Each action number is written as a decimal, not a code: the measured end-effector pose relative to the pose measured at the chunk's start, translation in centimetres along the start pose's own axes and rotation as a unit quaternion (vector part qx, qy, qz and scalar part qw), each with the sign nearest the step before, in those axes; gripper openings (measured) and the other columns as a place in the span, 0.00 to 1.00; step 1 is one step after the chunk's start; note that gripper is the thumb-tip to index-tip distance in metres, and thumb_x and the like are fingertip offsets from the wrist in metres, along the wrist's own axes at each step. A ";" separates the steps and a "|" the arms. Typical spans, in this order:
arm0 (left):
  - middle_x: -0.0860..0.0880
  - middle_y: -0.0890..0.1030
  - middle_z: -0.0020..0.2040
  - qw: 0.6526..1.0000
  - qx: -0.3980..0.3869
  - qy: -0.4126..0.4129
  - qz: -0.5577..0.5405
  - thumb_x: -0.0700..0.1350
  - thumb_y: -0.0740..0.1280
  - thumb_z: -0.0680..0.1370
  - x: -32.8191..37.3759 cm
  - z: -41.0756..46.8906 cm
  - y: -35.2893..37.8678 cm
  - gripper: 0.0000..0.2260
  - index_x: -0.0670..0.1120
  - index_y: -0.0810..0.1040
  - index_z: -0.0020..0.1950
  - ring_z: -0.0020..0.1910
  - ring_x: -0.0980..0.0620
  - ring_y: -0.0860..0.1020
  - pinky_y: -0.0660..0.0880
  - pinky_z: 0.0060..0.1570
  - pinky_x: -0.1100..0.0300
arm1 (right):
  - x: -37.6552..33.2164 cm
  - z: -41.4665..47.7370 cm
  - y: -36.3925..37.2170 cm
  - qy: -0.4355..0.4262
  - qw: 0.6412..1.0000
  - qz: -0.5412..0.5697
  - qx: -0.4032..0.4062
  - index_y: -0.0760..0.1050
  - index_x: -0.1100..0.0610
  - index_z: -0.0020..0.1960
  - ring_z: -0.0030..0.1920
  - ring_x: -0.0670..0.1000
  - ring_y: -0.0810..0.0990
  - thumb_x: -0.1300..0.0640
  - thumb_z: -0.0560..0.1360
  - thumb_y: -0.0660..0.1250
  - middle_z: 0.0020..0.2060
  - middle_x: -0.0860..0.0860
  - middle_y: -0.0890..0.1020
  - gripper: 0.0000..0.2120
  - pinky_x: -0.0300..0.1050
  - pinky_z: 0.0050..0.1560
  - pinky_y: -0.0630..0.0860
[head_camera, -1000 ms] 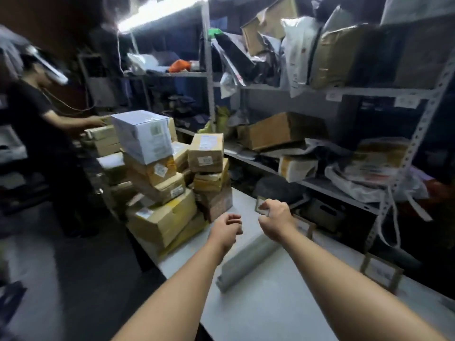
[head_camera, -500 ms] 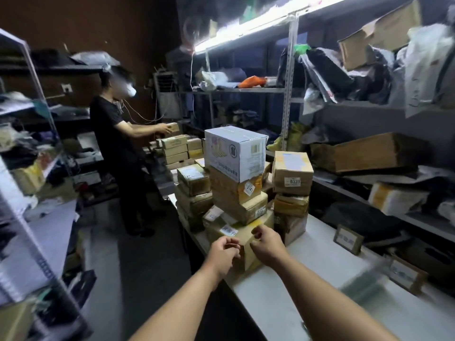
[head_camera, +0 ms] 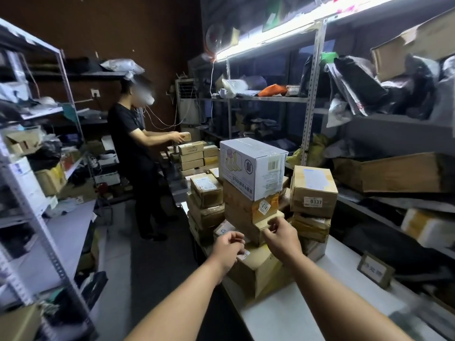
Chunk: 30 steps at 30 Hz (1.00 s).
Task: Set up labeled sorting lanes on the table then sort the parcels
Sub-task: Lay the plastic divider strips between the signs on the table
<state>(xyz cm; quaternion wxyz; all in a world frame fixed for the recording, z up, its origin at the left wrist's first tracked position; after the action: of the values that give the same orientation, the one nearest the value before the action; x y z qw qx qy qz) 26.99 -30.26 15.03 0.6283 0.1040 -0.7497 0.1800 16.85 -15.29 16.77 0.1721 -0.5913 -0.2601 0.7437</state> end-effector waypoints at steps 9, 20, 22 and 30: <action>0.48 0.80 0.48 0.998 0.039 0.037 -0.046 0.36 0.62 0.80 5.6 4.1 -1.3 0.10 0.48 0.79 0.51 0.47 0.49 0.79 0.69 0.30 0.63 | -3.9 5.0 -2.1 -0.042 0.995 -0.014 0.085 0.63 0.53 0.75 0.71 0.55 0.68 0.40 0.70 0.77 0.69 0.53 0.71 0.41 0.55 0.70 0.71; 0.42 0.83 0.56 0.993 -0.002 0.060 -0.098 0.37 0.64 0.80 9.8 9.6 -3.3 0.10 0.45 0.79 0.60 0.57 0.42 0.80 0.78 0.59 0.48 | -7.5 10.2 -2.8 -0.056 0.985 0.090 0.133 0.53 0.50 0.78 0.70 0.56 0.70 0.32 0.52 0.80 0.68 0.52 0.71 0.64 0.66 0.70 0.71; 0.44 0.84 0.56 0.996 -0.010 0.056 -0.074 0.39 0.65 0.80 9.4 10.8 -3.8 0.09 0.48 0.80 0.57 0.57 0.43 0.80 0.77 0.61 0.46 | -7.7 10.4 -2.1 -0.052 0.984 0.099 0.136 0.53 0.49 0.78 0.68 0.56 0.71 0.37 0.53 0.83 0.67 0.53 0.71 0.63 0.64 0.69 0.73; 0.49 0.85 0.54 0.994 -0.046 0.090 -0.048 0.42 0.66 0.79 10.1 14.6 -5.4 0.09 0.50 0.82 0.56 0.57 0.46 0.81 0.77 0.62 0.45 | -9.4 9.6 -1.2 -0.064 0.975 0.103 0.189 0.58 0.48 0.74 0.63 0.54 0.74 0.41 0.53 0.81 0.61 0.51 0.74 0.55 0.60 0.64 0.77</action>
<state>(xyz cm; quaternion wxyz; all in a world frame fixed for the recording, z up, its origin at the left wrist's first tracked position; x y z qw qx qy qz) 13.96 -40.32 23.54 0.7055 0.0937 -0.6915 0.1237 9.74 -21.33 26.48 0.1864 -0.5229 -0.0633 0.8293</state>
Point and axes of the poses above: each hand's wrist, its own z-axis towards the middle knuckle, its own y-axis out of the palm, x = y × z, the point moved 5 cm from there along z, towards the middle knuckle
